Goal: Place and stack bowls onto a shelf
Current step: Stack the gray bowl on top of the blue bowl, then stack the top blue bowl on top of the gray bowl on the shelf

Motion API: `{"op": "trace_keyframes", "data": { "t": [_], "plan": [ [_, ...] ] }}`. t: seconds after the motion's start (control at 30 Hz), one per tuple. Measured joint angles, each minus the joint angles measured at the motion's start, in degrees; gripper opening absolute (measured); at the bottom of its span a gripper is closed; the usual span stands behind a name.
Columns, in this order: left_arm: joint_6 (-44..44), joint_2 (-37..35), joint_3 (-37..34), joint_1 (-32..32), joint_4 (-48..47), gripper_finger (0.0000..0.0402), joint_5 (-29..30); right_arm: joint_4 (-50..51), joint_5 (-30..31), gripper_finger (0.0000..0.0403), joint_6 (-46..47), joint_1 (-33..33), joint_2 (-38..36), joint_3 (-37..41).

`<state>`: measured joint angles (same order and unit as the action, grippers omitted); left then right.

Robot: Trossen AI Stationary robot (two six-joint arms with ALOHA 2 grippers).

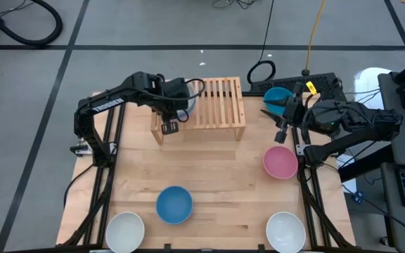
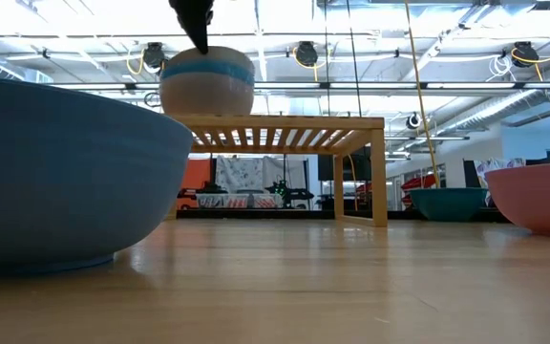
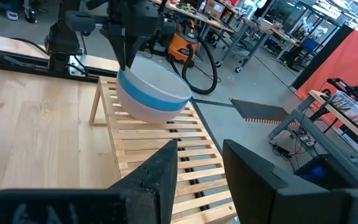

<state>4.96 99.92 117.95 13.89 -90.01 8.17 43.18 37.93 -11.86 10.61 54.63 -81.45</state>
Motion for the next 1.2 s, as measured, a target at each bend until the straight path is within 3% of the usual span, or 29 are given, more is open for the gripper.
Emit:
{"op": "trace_keyframes", "data": {
  "t": [0.43,1.1,1.2],
  "plan": [
    [2.67,-0.55,0.39,-0.11,0.01,0.0055,5.7,0.02,0.0,0.0121,-0.38,-0.02,0.0,0.0],
    [1.42,-2.56,0.74,-0.97,0.08,0.0056,5.85,0.62,0.0,0.0121,-1.11,-0.02,-0.51,0.0],
    [1.57,-4.44,0.79,-1.22,0.04,0.0056,5.87,1.74,2.86,0.0121,1.78,-0.01,-1.58,0.0]
  ]
}}
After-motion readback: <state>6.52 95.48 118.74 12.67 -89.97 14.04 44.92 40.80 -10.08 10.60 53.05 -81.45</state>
